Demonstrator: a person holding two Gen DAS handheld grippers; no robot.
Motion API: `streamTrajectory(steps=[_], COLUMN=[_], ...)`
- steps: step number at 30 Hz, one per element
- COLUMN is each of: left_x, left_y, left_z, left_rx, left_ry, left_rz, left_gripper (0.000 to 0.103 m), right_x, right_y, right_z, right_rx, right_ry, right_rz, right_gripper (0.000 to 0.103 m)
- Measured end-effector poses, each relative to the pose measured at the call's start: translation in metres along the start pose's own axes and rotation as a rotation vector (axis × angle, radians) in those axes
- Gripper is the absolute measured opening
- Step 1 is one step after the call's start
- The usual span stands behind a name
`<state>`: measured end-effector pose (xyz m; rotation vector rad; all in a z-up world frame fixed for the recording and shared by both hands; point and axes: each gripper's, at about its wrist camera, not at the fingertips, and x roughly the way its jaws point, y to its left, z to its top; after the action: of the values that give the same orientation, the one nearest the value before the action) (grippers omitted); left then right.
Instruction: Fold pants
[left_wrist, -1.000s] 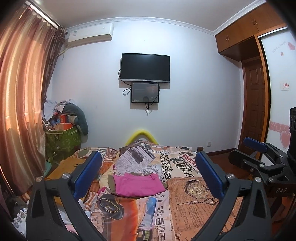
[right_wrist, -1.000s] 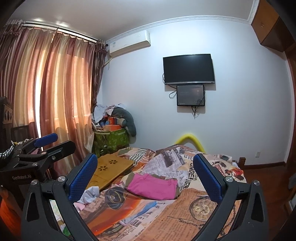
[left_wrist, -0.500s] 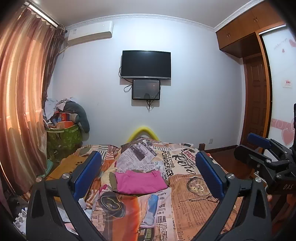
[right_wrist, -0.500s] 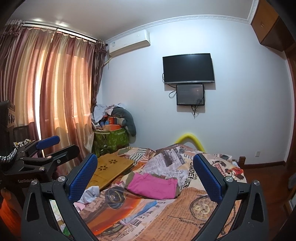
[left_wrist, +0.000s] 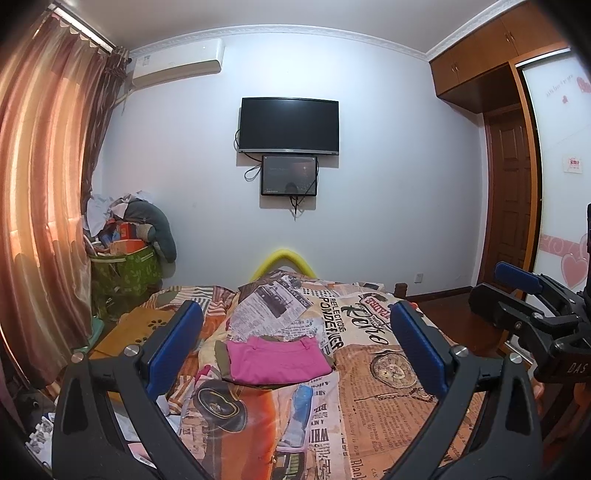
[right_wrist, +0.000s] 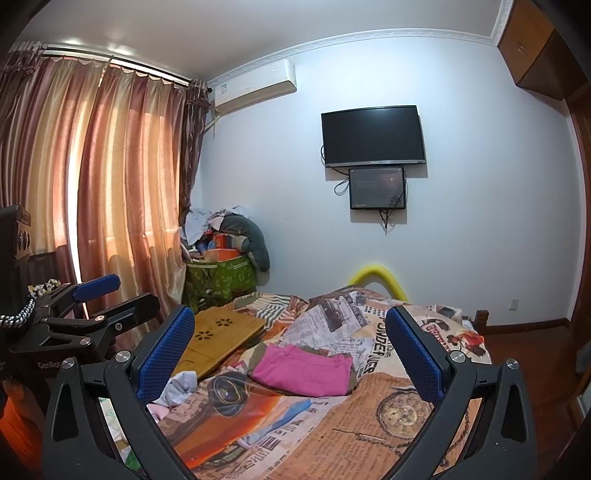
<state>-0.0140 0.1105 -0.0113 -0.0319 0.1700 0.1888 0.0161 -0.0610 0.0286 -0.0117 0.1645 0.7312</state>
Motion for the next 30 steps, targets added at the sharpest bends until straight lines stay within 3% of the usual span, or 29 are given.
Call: streamTrajectory(steps=[30], left_x=[0.0083], left_y=[-0.0018], left_z=[-0.0022], left_rx=[-0.001], left_ry=[0.021], left_rz=[-0.025], left_gripper=[0.103], right_x=[-0.0040], right_y=[-0.0030], right_z=[0.0024], right_rx=[0.010], right_ry=[0.006], right_rz=[-0.015], right_gripper=[0.103])
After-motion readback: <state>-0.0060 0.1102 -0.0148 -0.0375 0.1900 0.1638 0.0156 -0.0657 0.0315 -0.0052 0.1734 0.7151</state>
